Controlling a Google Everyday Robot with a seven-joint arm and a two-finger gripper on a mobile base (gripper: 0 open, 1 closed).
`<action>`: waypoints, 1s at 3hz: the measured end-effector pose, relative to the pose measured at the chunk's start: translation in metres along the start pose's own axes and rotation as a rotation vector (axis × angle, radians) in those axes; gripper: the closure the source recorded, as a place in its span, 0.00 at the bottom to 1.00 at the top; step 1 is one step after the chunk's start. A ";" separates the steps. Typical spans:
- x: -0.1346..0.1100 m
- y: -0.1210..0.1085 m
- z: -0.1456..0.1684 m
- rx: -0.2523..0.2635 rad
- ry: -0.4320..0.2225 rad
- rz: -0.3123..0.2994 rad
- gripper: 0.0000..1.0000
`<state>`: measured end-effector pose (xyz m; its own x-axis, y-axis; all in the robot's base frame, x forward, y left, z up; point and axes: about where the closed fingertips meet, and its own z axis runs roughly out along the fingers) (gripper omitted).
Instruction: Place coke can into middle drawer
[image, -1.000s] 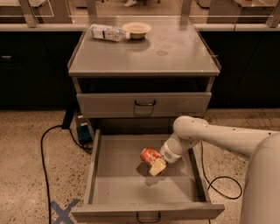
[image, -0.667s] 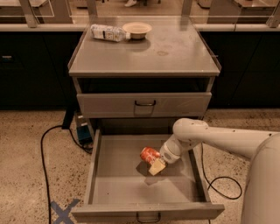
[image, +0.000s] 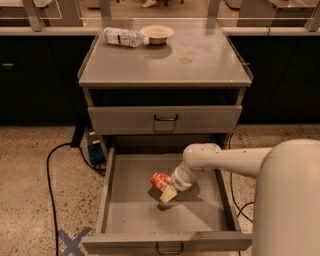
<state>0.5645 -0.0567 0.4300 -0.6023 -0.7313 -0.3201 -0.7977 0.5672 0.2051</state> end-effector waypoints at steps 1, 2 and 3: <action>-0.024 -0.012 0.036 0.091 -0.031 0.041 1.00; -0.046 -0.034 0.053 0.168 -0.088 0.116 1.00; -0.051 -0.036 0.053 0.175 -0.108 0.145 1.00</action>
Offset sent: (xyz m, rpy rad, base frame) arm 0.0961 0.0422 -0.0518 -0.0263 -0.2088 -0.3138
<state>0.6260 -0.0198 0.3902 -0.6955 -0.5981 -0.3982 -0.6799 0.7271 0.0954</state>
